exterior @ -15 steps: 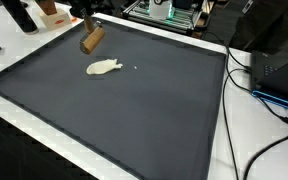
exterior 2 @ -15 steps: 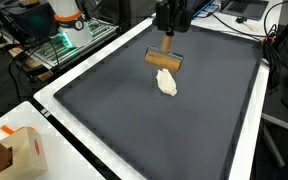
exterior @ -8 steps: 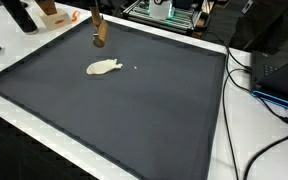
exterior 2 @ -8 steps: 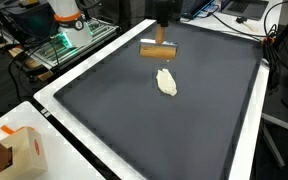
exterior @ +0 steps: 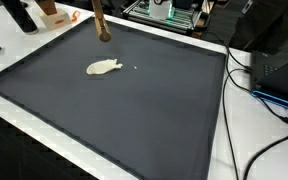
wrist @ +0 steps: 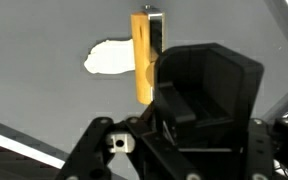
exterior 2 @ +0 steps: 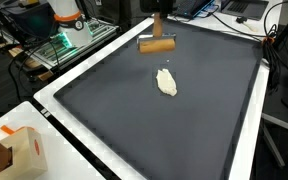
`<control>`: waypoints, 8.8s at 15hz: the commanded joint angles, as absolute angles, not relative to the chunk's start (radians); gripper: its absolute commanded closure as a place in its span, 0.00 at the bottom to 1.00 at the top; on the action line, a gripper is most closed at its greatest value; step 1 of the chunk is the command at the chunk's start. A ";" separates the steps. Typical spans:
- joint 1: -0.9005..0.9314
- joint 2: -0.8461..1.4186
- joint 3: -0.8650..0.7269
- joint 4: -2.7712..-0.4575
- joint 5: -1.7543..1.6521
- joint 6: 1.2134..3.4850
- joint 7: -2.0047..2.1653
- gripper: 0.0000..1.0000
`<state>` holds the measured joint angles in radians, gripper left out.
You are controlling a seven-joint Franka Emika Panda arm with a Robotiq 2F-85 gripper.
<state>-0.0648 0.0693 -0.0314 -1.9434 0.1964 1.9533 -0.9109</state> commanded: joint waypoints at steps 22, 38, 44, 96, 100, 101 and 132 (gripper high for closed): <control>-0.084 0.313 0.038 -1.927 0.206 2.156 -1.069 0.77; -0.075 0.348 0.031 -1.920 0.110 2.249 -1.015 0.77; -0.078 0.357 0.031 -1.923 0.072 2.308 -0.988 0.77; -0.136 0.421 0.069 -1.804 0.227 1.971 -1.056 0.77; -0.137 0.428 0.071 -1.791 0.233 1.948 -1.067 0.77; -0.134 0.426 0.068 -1.792 0.229 1.952 -1.063 0.77; -0.191 0.274 0.023 -1.777 0.448 1.903 -1.011 0.77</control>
